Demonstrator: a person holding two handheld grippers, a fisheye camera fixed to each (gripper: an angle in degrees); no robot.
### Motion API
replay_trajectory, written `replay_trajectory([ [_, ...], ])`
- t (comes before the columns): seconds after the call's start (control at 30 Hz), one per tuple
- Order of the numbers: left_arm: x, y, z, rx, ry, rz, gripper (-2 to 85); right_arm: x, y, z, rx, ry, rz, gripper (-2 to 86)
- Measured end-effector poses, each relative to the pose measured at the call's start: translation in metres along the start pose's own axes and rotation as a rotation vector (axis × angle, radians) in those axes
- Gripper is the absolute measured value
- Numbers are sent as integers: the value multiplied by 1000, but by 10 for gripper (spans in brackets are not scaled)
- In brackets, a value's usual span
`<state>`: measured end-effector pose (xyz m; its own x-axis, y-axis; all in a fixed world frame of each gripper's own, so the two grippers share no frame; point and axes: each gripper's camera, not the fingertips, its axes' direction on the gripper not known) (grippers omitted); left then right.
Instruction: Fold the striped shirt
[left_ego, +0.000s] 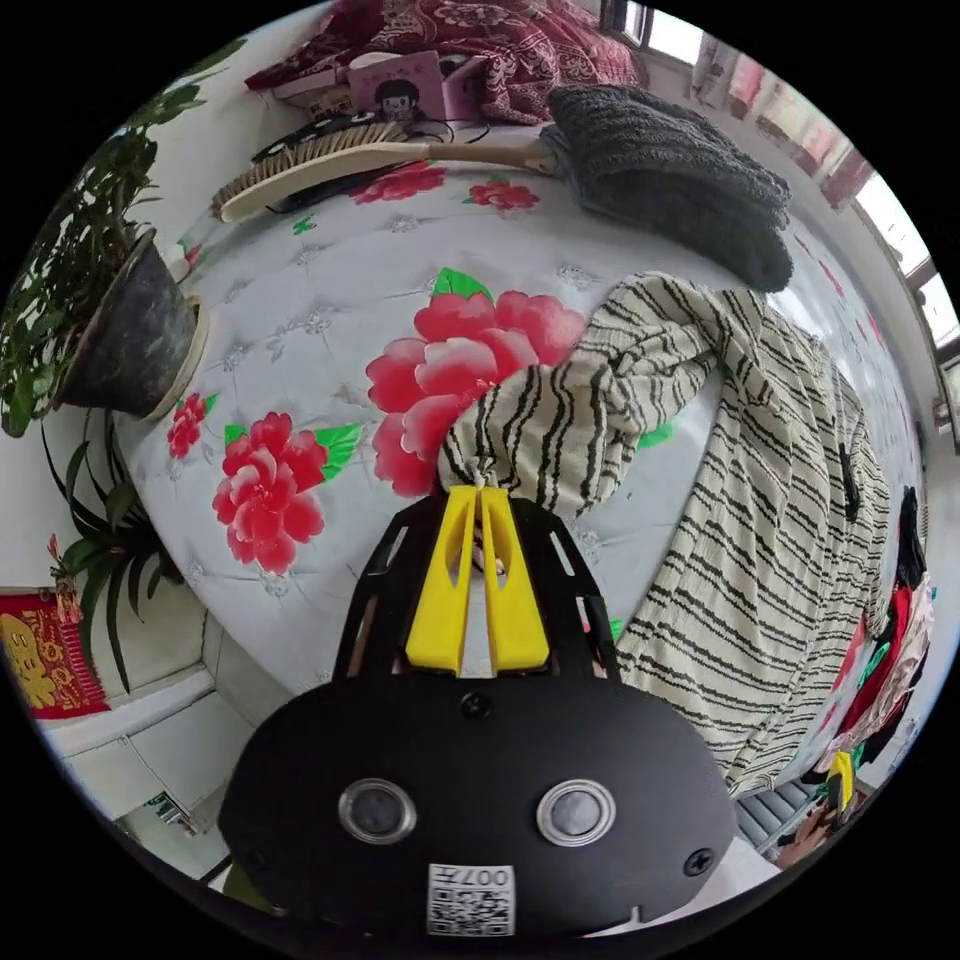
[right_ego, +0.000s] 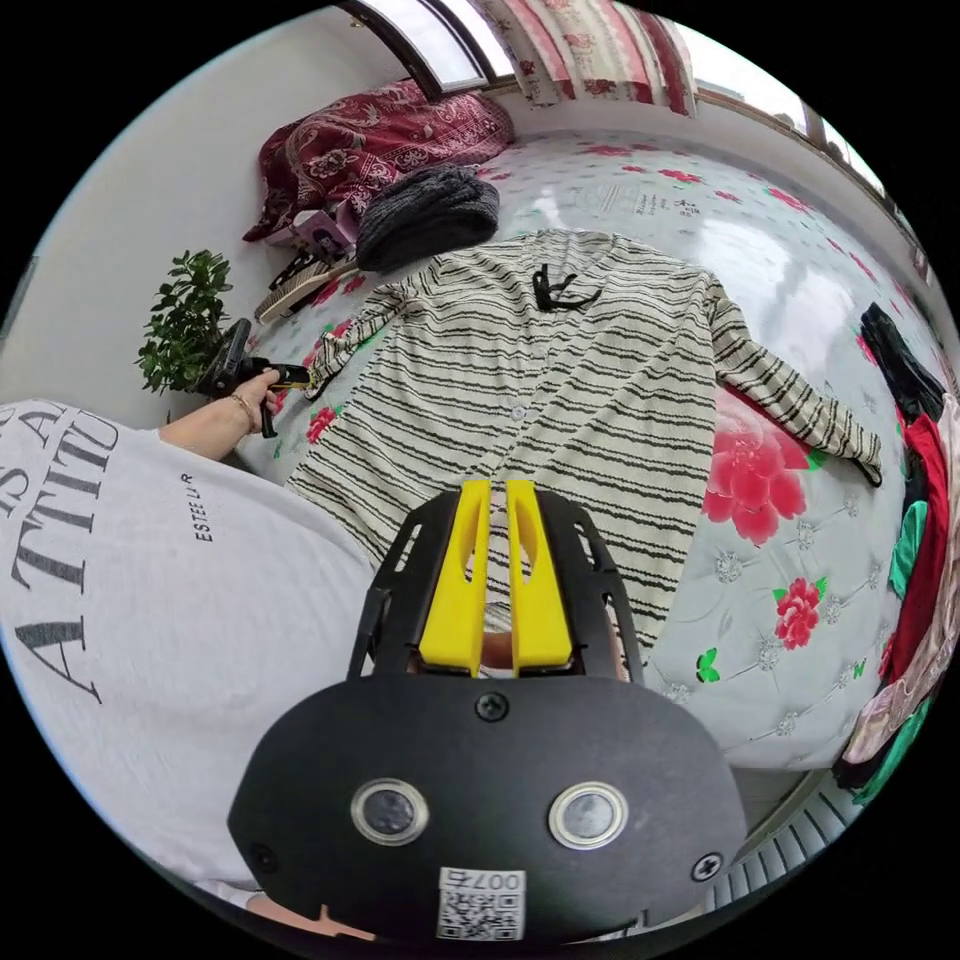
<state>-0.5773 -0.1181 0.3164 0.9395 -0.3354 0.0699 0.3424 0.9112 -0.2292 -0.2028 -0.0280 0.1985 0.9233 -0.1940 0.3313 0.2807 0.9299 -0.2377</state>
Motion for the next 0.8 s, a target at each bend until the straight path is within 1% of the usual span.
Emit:
replay_trajectory([
  [0.07,-31,-28,-42,202,16,-22,-9,-20,-11,3,-15,30,-34,4],
  [0.1,-41,-35,-56,264,33,-33,-9,-25,-12,3,-17,42,-41,4],
  [0.17,-80,-58,-106,492,75,-78,-10,-38,-14,6,-23,84,-43,2],
  [0.23,-104,-72,-124,586,104,-112,-10,-44,-13,10,-25,84,-19,1],
  [0.3,-122,-83,-121,618,144,-151,-10,-48,-12,17,-37,59,17,0],
  [0.37,-135,-92,-105,601,197,-191,-10,-55,-11,24,-45,36,54,1],
  [0.5,-120,-90,-100,637,333,-145,-10,-66,-11,25,-55,40,70,4],
  [0.6,-64,-82,-132,749,445,67,-9,-69,-11,22,-54,52,76,8],
  [0.67,3,-63,-174,842,602,344,-6,-65,-12,17,-36,50,86,10],
  [0.7,21,-55,-185,859,656,427,-5,-63,-12,15,-30,49,92,11],
  [0.73,58,-35,-203,877,786,616,-1,-57,-11,13,-15,45,108,12],
  [0.77,93,-11,-217,863,914,802,5,-50,-10,11,3,30,129,14],
  [0.8,110,1,-221,845,961,880,21,-46,-9,10,11,22,142,15],
])
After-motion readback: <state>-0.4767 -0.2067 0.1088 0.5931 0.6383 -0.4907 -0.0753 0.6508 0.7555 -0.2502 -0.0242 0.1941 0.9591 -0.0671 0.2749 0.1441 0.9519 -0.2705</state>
